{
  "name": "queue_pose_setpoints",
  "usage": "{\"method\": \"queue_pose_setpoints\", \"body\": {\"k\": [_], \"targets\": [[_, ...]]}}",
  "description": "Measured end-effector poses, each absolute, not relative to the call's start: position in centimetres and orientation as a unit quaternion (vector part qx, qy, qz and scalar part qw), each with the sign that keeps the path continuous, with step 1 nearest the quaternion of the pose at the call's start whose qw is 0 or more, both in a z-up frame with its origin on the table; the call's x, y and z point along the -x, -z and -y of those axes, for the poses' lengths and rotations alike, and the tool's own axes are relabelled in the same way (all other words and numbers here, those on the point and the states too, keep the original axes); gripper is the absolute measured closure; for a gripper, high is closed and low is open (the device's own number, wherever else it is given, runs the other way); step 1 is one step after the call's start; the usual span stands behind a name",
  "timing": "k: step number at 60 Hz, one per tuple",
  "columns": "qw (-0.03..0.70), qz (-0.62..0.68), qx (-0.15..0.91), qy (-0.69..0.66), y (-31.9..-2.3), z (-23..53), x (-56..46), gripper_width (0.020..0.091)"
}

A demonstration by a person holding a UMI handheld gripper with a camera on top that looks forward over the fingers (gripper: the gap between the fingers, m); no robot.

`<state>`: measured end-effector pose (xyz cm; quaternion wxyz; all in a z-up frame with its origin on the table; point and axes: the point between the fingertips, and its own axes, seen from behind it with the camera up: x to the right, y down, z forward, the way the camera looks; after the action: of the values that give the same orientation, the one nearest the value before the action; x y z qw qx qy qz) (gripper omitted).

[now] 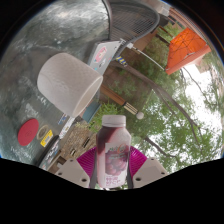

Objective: Pour water

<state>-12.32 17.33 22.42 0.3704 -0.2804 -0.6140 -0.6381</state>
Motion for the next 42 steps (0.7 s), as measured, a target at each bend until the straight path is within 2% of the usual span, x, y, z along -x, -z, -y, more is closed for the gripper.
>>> {"method": "queue_pose_setpoints", "body": {"k": [4,7,13,16,20,25,34,42], "targets": [[0.47,0.539,0.367,0.595,-25.2,-16.8,11.7,0.0671],[0.553,0.464,0.452,0.524,-26.3,-16.3,10.9,0.0669],[0.67,0.284,0.61,0.315,-24.6,-15.6,8.3,0.067],[0.696,0.189,0.665,0.196,-21.9,-16.4,7.4,0.067],[0.712,0.066,0.697,0.065,-19.6,-16.3,5.7,0.067],[0.696,-0.011,0.718,-0.008,-16.0,-17.3,4.0,0.067],[0.673,-0.024,0.738,-0.039,-11.1,-18.7,3.8,0.0669],[0.659,0.004,0.752,-0.015,-8.3,-19.6,4.2,0.067]]}}
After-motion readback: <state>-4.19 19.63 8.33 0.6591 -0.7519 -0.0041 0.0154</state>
